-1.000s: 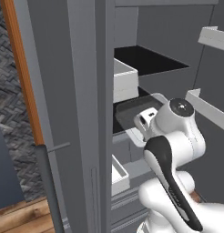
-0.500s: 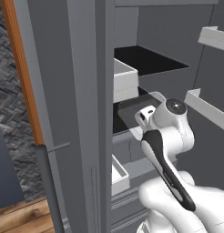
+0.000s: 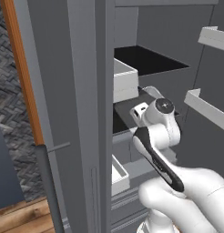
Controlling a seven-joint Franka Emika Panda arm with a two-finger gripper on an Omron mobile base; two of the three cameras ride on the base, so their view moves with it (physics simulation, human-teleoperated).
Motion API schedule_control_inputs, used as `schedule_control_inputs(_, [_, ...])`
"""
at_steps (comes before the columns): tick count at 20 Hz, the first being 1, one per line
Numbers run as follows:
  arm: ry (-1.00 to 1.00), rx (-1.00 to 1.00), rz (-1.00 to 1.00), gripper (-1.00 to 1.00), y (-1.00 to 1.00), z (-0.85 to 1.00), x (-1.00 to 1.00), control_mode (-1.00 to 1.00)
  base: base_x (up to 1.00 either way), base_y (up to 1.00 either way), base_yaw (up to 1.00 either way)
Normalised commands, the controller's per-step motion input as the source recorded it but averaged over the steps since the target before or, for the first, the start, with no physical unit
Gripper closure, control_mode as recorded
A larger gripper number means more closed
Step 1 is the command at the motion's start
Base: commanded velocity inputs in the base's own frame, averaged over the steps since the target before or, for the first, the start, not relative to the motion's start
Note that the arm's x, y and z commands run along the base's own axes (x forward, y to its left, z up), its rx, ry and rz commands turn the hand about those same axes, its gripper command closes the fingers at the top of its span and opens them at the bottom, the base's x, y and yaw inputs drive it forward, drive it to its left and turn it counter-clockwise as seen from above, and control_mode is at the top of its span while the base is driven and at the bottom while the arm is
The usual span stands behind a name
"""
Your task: Place two dumplings into each of the tupperware containers and then place the containers in the fridge.
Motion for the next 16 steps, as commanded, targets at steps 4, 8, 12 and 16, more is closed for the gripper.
schedule_control_inputs(4, [0.0, 0.0, 0.03, 1.0, -0.14, 0.0, 0.79, -1.0, 0.0, 0.0, 0.0])
schedule_control_inputs(8, [0.0, 0.0, 0.06, 1.0, -0.06, 0.0, 0.7, -1.0, 0.0, 0.0, 0.0])
schedule_control_inputs(12, [0.01, 0.0, 0.05, 1.0, 0.0, -0.09, 0.72, -1.0, 0.0, 0.0, 0.0])
schedule_control_inputs(16, [0.02, 0.0, 0.05, 1.0, 0.0, -0.4, 0.74, -1.0, 0.0, 0.0, 0.0])
